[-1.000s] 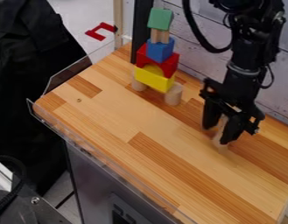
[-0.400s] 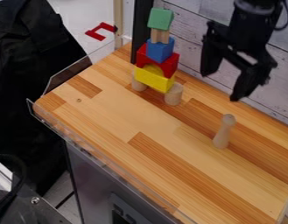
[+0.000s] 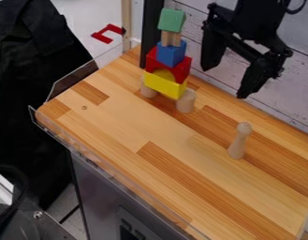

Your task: Put the pawn to the right of the table

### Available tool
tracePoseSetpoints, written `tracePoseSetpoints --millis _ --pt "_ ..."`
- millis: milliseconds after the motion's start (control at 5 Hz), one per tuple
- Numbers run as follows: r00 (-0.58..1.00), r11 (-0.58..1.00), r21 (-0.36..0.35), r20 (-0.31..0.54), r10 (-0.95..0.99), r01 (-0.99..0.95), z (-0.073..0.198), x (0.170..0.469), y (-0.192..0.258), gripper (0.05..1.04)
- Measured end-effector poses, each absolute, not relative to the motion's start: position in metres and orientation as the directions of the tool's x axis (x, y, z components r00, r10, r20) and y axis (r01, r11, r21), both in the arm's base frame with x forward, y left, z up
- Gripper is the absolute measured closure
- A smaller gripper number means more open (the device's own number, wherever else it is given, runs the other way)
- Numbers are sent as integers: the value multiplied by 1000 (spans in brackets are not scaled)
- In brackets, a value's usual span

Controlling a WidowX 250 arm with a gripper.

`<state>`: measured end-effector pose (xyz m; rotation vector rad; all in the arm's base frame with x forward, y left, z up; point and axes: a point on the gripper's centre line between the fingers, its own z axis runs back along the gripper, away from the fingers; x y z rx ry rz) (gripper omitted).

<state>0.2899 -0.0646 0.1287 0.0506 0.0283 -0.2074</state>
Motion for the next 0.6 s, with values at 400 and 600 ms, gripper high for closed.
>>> tracePoseSetpoints --millis 400,600 --pt "993 998 -57 -112 -42 36 108 275 -45 85" --pt "992 995 -89 -113 -57 47 103 273 -46 85"
